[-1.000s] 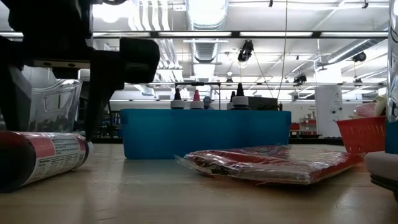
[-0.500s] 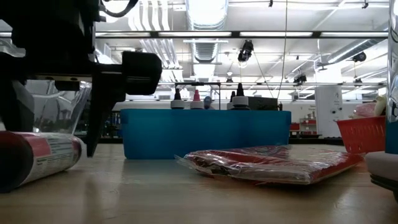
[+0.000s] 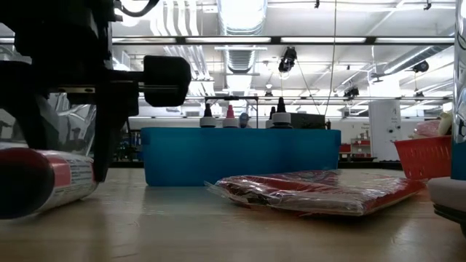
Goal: Pick & Place Food Item
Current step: Put the pink food coloring bottle into the blue bin
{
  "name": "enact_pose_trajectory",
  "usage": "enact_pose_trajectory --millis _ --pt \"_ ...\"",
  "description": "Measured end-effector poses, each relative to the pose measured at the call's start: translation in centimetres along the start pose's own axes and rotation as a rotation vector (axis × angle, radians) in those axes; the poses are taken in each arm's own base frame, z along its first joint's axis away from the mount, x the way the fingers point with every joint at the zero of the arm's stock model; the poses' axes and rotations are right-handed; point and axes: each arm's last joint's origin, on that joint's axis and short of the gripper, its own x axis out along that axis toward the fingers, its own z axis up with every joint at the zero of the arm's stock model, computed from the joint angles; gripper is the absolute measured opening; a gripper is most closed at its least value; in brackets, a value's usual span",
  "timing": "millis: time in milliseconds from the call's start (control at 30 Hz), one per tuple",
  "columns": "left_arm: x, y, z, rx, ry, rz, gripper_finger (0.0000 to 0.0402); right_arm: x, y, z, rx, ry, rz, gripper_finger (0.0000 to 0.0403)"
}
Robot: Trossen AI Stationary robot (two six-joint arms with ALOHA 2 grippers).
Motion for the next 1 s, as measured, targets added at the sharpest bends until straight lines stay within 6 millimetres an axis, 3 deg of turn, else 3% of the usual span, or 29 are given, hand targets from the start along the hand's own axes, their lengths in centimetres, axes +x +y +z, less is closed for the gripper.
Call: enact_pose_trajectory --millis 133,567,1000 --pt "-0.1 0.0 0.0 0.017 0.010 0.014 0.0116 0.0 0.0 0.0 0.003 0.000 -0.002 0.0235" --pt "-2.1 1.7 1.0 -0.009 0.151 0.247 0.0110 0.0 0.0 0.0 0.007 0.000 -0.002 0.0233" --pt "-3.2 2.3 1.7 -0.052 0.147 0.287 0.0107 0.0 0.0 0.0 0.007 0.000 -0.001 0.0233"
